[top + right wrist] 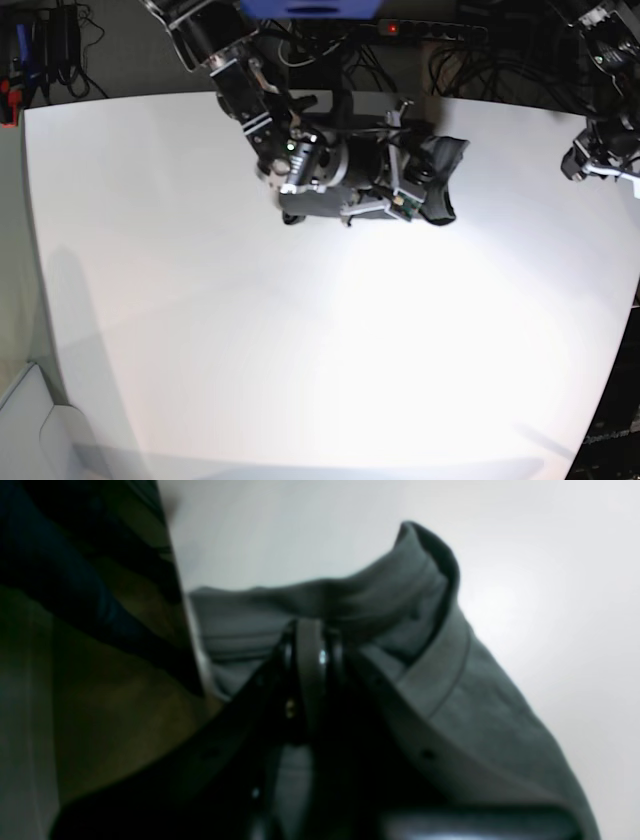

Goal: Layout the t-shirt on the table in an organized manner, then fold the t-shirt properly
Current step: 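Press the folded end down with the right gripper and release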

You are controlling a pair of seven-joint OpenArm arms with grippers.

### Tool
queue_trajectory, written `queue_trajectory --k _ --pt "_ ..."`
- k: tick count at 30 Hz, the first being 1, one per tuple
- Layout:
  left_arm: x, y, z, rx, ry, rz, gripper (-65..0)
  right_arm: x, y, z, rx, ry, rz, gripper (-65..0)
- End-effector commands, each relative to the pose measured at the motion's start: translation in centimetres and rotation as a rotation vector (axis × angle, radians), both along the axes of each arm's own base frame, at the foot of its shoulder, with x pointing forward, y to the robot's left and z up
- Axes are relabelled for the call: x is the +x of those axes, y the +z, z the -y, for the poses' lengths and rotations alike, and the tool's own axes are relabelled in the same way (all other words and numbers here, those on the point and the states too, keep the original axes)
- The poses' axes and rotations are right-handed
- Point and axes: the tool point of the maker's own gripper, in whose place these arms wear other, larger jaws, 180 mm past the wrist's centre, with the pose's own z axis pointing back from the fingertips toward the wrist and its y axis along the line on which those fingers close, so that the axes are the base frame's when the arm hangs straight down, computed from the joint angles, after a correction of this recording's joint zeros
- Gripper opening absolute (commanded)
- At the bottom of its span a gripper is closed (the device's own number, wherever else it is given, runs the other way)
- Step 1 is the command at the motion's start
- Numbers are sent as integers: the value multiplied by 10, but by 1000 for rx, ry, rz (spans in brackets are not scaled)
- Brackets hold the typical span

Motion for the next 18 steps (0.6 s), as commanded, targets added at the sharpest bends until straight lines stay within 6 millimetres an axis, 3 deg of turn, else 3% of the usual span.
queue_trajectory --k 1,7,11,14,18 --pt "6 11 -3 18 -6 36 -596 8 18 -14 72 12 30 -646" --pt "-4 6 1 13 -16 4 -596 5 -7 -22 71 34 -29 -646" --pt "-8 10 -1 39 -20 6 -596 1 -10 -26 89 31 -46 -646" --pt "-8 13 0 49 -24 12 -596 5 -2 -27 101 32 -21 -646" --pt "-7 13 2 44 -29 13 -596 18 36 -15 135 24 106 -646"
